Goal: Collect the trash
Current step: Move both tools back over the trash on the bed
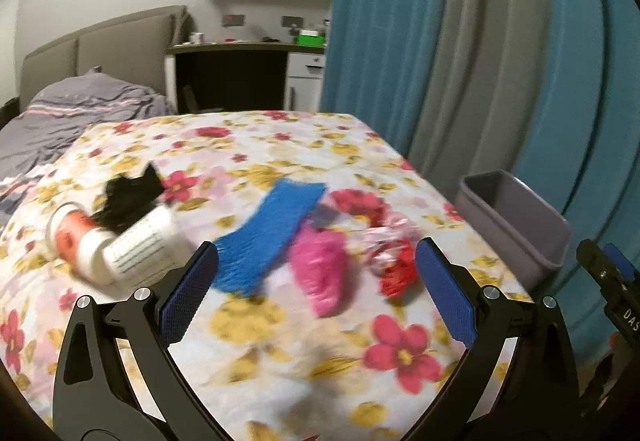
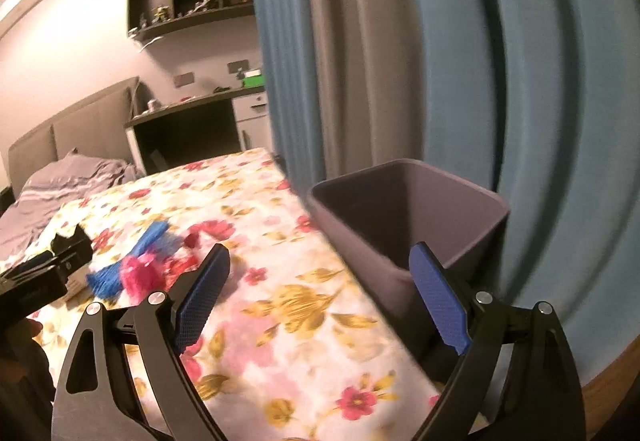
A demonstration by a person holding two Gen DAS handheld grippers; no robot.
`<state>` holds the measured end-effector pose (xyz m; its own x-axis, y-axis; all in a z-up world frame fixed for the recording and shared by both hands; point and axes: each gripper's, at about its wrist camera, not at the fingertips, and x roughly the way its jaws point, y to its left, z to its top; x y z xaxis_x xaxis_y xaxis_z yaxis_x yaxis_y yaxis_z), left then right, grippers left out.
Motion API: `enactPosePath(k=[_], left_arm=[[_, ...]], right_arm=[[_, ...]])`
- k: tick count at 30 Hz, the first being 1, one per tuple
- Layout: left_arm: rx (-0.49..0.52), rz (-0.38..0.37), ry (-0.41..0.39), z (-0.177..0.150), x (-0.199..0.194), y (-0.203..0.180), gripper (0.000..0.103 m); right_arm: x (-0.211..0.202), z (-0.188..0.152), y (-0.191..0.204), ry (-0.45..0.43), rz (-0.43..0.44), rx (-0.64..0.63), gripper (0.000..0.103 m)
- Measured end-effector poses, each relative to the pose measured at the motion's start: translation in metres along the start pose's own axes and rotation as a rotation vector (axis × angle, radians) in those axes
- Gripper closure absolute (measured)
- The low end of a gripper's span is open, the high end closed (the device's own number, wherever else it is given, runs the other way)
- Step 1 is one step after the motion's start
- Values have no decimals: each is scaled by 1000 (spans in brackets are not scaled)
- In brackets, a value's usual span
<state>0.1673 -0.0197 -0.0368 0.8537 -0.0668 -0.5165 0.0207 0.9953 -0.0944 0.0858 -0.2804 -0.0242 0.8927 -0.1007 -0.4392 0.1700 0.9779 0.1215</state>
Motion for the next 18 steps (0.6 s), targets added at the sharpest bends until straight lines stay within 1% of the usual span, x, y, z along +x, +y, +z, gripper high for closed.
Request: enactPosePath(k=[5,7,13,18], left_arm=[[-17,86,-20,-7,-9,30,6],[-34,110,-22,-9,-11,42,6],[-67,147,-21,-14,-13,66,6],[-85,170,-22,-17,-12,74,6]], right_arm=[[11,-7,26,33,46,-36,15],[14,-11,37,48,60,-49,15],[29,-20,69,85,99,-99,15],[47,-23,89,120,123,-132,15]])
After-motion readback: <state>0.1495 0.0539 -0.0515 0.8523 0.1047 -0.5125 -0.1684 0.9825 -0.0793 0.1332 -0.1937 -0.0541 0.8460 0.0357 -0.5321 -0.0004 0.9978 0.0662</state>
